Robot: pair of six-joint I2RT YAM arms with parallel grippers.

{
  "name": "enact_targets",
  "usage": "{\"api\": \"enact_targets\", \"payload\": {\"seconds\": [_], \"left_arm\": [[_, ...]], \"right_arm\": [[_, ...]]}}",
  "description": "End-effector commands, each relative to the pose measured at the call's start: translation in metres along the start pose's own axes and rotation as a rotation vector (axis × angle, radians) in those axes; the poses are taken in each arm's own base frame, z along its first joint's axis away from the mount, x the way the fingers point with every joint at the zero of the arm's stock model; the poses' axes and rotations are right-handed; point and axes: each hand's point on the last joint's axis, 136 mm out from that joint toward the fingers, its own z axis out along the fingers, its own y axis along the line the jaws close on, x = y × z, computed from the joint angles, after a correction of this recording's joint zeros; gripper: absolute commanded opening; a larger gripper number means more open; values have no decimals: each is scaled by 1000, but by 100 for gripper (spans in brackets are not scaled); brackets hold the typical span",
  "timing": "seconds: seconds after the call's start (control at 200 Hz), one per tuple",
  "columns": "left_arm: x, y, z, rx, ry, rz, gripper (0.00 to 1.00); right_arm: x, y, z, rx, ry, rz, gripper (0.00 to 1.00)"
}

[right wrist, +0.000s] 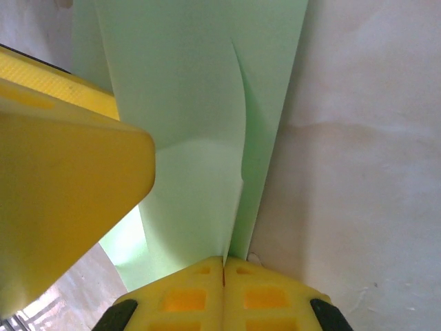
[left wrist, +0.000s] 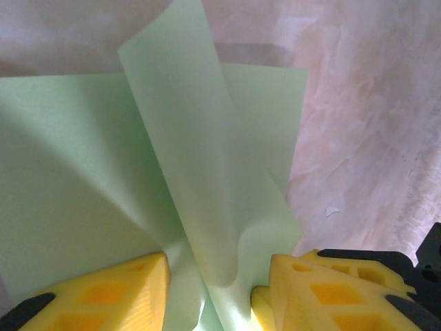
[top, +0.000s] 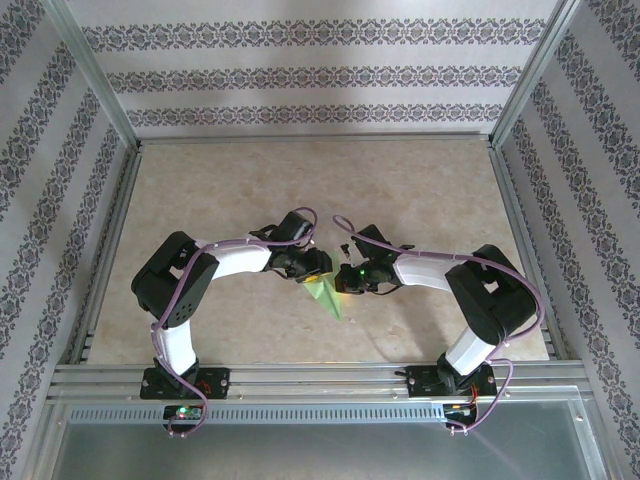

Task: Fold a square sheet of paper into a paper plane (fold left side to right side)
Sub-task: Fourth fold the wing at the center of the table.

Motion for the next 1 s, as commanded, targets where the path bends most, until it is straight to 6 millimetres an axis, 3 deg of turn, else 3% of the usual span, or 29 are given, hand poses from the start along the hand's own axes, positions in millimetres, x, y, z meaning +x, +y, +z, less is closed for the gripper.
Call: {"api": "enact_targets", "payload": {"seconds": [0.0, 0.265, 0.345, 0.45, 0.555, 0.7, 0.994], "left_arm": [[2, 8, -10, -66, -2, 27, 45], [-28, -7, -63, -40, -168, 120, 47], [-28, -15, -68, 13, -197, 140, 40], [-20, -26, -59, 132, -168, 119, 23], [-10, -34, -42, 206, -120, 108, 14], [-3, -36, -20, 196, -64, 108, 9], [1, -3, 5, 76, -29, 52, 8]], "right_arm": [[18, -22, 10, 95, 60, 3, 1], [24, -24, 14, 116, 87, -9, 0], [25, -25, 15, 124, 91, -12, 0], [25, -24, 15, 129, 94, -15, 0], [25, -24, 15, 131, 94, -16, 0], [25, -24, 15, 136, 96, -15, 0], [26, -26, 14, 147, 102, -14, 0]]}}
